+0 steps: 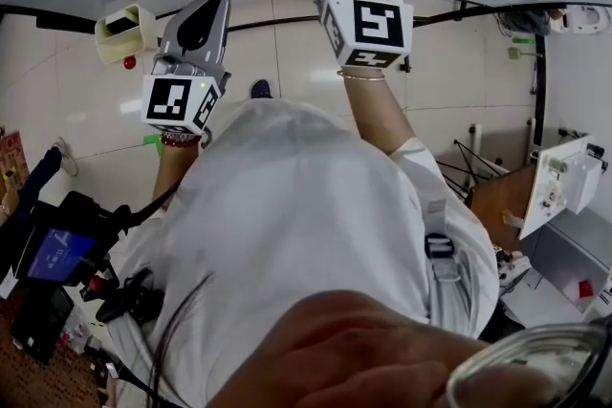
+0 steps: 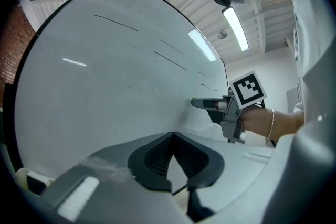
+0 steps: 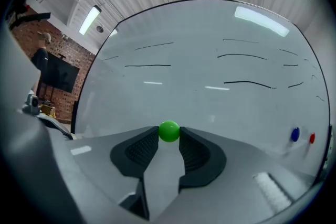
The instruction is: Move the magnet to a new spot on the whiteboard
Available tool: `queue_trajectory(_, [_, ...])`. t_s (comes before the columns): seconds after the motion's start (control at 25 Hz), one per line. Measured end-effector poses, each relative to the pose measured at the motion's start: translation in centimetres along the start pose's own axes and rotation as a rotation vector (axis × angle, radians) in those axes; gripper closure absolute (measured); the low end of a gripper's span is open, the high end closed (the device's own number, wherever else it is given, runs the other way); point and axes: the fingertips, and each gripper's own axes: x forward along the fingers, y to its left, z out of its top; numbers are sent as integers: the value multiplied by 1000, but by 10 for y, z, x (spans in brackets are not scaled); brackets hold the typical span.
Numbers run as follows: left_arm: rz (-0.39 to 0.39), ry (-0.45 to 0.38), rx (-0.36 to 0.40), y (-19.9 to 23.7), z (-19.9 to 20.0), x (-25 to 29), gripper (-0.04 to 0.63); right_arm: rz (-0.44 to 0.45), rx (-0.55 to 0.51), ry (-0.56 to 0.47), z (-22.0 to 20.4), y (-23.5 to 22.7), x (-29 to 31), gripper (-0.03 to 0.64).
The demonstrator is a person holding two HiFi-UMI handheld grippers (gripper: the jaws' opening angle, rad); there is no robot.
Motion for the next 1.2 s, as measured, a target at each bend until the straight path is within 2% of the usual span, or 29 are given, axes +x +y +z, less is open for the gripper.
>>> queue_trajectory(0.24, [-29, -3, -5, -10, 0, 1, 589, -82, 4, 5, -2, -14, -13, 489])
queue_trajectory(0.52, [-50, -3, -9, -17, 1, 3, 589, -138, -17, -24, 6, -19, -30, 489])
queue_trajectory(0.72, [-50, 5, -15, -18, -3, 0, 589, -140, -24, -30, 4, -15, -36, 489])
queue_trajectory(1.04, [-25, 20, -16, -11, -7, -2, 589, -116, -49, -24, 2, -5, -25, 423])
queue_trajectory(1.2, [-26, 20, -14, -11, -10, 0, 589, -147, -51, -36, -1, -15, -19, 399])
